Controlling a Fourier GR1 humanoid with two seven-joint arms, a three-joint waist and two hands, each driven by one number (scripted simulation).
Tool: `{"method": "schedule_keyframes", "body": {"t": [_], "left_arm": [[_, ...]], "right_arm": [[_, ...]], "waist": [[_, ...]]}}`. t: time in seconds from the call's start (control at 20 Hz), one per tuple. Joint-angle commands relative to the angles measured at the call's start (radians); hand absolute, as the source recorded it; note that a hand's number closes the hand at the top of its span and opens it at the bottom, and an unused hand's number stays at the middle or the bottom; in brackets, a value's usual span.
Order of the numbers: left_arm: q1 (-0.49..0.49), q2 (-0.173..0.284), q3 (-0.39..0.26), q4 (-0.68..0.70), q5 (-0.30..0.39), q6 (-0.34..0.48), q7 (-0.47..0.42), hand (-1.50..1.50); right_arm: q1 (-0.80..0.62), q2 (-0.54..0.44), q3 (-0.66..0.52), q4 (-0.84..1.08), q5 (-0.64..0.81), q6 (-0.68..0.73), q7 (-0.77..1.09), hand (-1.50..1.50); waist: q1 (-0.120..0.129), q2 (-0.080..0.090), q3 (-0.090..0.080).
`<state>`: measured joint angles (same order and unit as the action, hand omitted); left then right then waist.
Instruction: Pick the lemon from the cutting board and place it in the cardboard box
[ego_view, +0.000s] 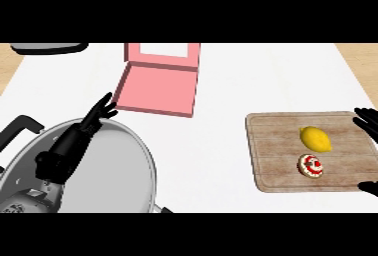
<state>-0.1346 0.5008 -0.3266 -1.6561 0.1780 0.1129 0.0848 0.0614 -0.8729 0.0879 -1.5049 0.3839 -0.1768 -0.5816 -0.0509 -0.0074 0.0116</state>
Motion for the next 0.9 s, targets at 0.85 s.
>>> {"method": "schedule_keyframes", "body": {"t": [0.85], "left_arm": [[-0.125,-0.114,-0.039,0.185,0.012,-0.017,-0.072,0.00]], "right_arm": [[0.167,-0.117,-0.033,-0.411,0.019,0.363,0.463,-1.50]], "waist": [[0.044,0.010,-0.013]]}}
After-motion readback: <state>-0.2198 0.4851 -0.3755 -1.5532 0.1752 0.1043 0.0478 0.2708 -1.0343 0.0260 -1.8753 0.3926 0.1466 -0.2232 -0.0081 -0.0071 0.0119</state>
